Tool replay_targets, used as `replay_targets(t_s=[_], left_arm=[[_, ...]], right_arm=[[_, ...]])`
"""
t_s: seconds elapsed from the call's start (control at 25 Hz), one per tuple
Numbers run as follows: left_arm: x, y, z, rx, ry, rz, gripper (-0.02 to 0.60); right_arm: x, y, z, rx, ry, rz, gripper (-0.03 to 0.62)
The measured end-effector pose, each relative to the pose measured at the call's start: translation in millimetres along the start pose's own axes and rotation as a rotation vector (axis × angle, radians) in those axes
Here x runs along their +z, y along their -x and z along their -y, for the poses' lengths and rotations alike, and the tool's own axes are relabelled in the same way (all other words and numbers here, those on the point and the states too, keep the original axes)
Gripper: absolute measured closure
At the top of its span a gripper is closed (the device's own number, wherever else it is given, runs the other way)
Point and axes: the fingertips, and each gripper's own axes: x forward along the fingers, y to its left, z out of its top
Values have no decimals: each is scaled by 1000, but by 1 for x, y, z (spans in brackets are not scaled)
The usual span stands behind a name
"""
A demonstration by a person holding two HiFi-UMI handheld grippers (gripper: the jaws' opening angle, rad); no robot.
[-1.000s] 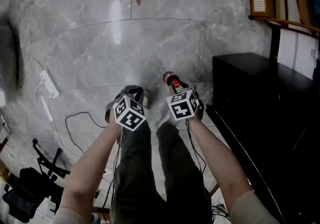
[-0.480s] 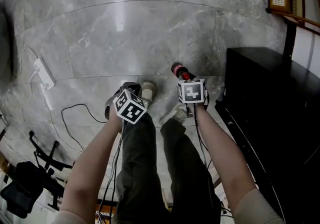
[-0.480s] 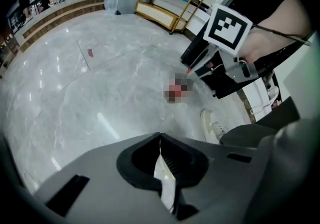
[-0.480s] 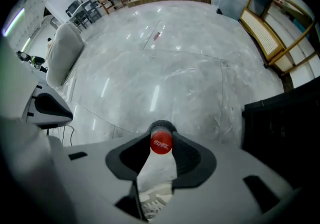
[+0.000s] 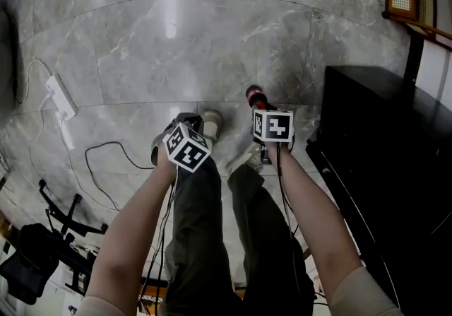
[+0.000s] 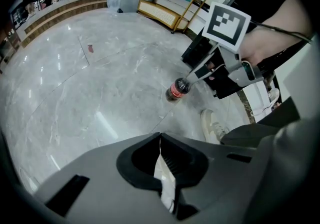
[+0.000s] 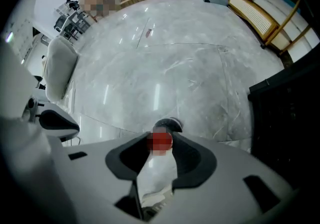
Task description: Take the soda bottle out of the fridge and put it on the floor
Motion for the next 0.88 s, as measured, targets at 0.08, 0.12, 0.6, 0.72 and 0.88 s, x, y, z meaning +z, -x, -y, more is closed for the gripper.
replay_targets(t_s=[0.08, 0.12, 0.6, 0.72, 0.88], left_arm=[[2, 3, 0, 4, -25, -7, 575], [2, 6, 1, 6, -35, -12, 575], [4, 67, 4, -9, -46, -70, 575], [17, 93, 20, -31, -66, -46, 575], [30, 124, 39, -34, -126, -39, 575]], right_arm=[[-3, 3, 3, -9, 18, -5, 482], [-7, 2, 4, -2, 18, -1, 488], [-15, 82, -14, 55, -18, 69, 541], [-21, 110, -18, 54, -26, 102, 551], [-31, 153, -21, 49, -93, 146, 565]])
